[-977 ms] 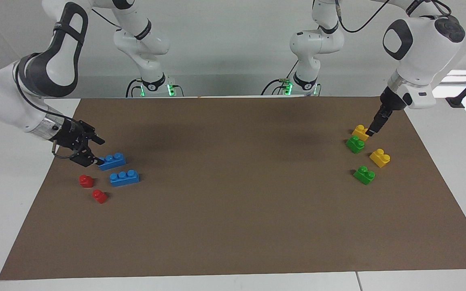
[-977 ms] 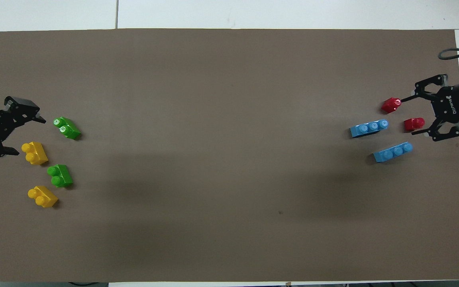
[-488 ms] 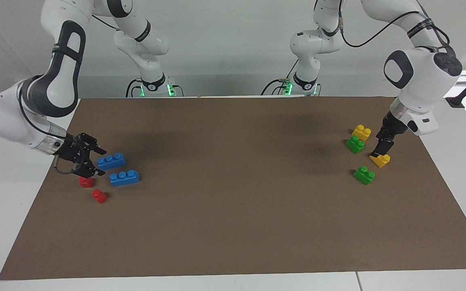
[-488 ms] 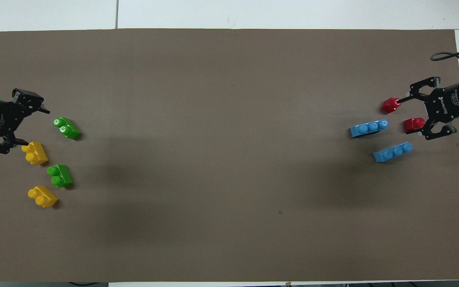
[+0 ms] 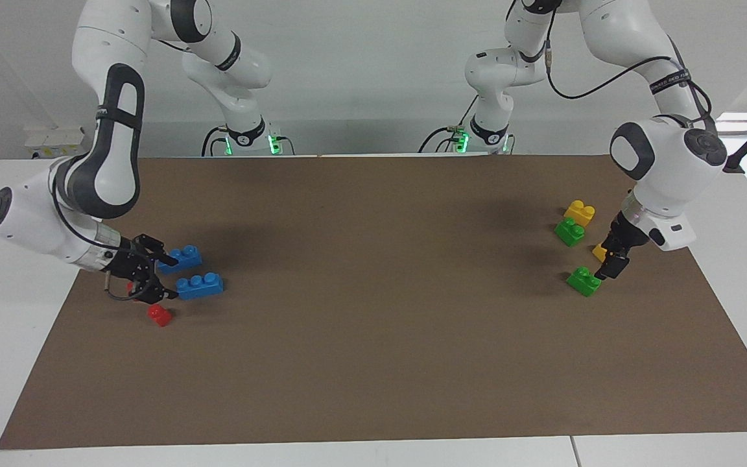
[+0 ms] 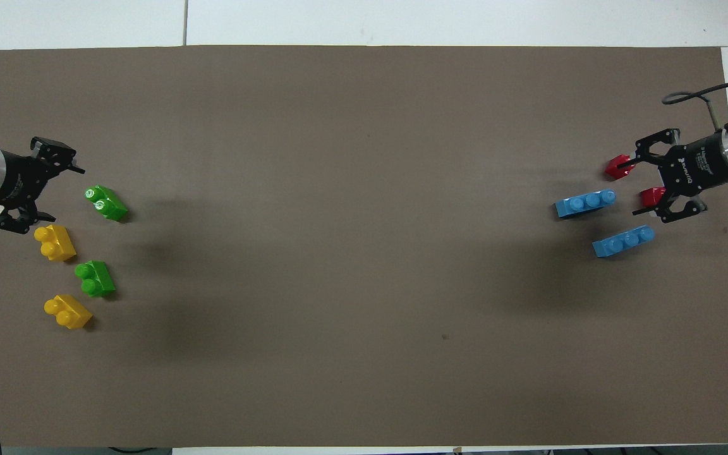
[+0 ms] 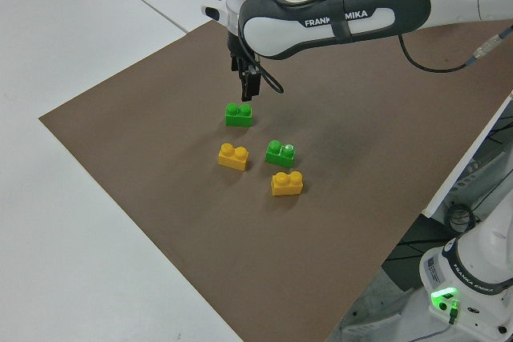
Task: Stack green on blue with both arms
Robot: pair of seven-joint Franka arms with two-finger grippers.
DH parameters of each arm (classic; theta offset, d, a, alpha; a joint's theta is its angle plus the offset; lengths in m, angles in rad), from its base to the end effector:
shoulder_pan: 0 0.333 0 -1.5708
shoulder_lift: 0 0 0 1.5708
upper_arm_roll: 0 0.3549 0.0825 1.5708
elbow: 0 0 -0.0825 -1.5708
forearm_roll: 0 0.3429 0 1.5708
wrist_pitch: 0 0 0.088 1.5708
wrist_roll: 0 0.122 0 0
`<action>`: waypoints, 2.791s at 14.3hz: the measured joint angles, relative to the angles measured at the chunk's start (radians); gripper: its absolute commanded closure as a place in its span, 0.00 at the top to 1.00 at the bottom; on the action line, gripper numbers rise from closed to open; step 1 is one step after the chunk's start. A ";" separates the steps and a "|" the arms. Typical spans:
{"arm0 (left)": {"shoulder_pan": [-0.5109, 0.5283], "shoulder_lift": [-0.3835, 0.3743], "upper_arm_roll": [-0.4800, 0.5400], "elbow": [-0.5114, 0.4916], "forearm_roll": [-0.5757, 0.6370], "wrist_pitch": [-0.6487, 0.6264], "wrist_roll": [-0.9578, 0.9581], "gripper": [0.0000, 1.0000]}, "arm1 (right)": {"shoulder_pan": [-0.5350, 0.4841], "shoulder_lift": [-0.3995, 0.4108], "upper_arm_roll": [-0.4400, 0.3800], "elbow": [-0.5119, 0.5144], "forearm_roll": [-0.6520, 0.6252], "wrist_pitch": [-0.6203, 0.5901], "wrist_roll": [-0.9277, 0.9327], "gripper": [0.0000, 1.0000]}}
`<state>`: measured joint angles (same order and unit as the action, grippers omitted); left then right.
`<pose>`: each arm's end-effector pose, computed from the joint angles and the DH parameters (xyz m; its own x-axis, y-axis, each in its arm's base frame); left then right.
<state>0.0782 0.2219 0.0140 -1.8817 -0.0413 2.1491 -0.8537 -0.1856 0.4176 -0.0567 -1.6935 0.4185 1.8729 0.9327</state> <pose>0.5871 0.0515 0.4401 0.5674 0.8234 0.0052 0.8220 -0.5668 0.0554 0.6082 -0.1082 0.3852 0.2001 -0.8877 -0.4147 -0.9745 -0.2241 0.0094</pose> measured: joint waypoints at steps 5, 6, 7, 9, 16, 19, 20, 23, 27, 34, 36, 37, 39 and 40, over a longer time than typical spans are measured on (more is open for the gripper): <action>0.000 0.066 -0.001 0.002 0.020 0.021 0.000 1.00 | 0.015 0.001 0.007 -0.074 0.000 0.091 -0.036 0.90; 0.000 0.075 -0.001 0.005 0.021 0.023 0.000 0.99 | 0.017 0.001 0.007 -0.089 0.000 0.100 -0.044 0.90; 0.000 0.082 -0.001 0.007 0.022 0.025 0.000 0.99 | 0.017 0.000 0.007 -0.099 0.000 0.104 -0.056 0.90; 0.000 0.092 -0.001 0.008 0.023 0.036 0.001 0.97 | 0.016 -0.004 0.006 -0.114 0.000 0.111 -0.076 0.90; 0.000 0.135 -0.001 0.008 0.050 0.041 0.079 0.95 | -0.004 -0.019 0.001 -0.158 0.000 0.149 -0.120 0.78; 0.002 0.144 -0.001 0.008 0.052 0.041 0.140 0.89 | -0.004 -0.024 0.001 -0.168 0.000 0.154 -0.120 0.62; 0.006 0.145 -0.001 0.008 0.052 0.041 0.155 0.89 | -0.004 -0.025 0.001 -0.169 0.000 0.158 -0.120 0.57; 0.022 0.147 0.000 0.008 0.052 0.051 0.194 0.89 | -0.004 -0.027 0.001 -0.173 0.000 0.172 -0.121 0.28; 0.023 0.148 -0.002 0.008 0.052 0.073 0.202 0.88 | 0.001 -0.028 0.005 -0.172 0.000 0.192 -0.121 0.00; 0.023 0.158 -0.005 -0.004 0.052 0.103 0.205 0.78 | 0.125 -0.029 0.011 -0.059 0.058 0.214 -0.029 0.00; 0.022 0.159 -0.006 -0.008 0.052 0.110 0.205 0.61 | 0.159 -0.029 0.012 -0.033 0.078 0.213 -0.007 0.00; 0.022 0.159 -0.006 -0.009 0.052 0.111 0.205 0.45 | 0.179 -0.029 0.013 -0.025 0.089 0.213 0.017 0.00; 0.022 0.159 -0.008 -0.009 0.052 0.113 0.206 0.14 | 0.231 -0.032 0.014 -0.008 0.113 0.213 0.100 0.00; 0.022 0.159 -0.008 -0.009 0.052 0.113 0.206 0.00 | 0.264 -0.036 0.015 0.000 0.113 0.214 0.158 0.00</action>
<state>0.1001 0.3810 0.0055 -1.8906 0.0107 2.2624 -0.6475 0.0779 0.3816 -0.0419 -1.6936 0.5316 2.0865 1.0908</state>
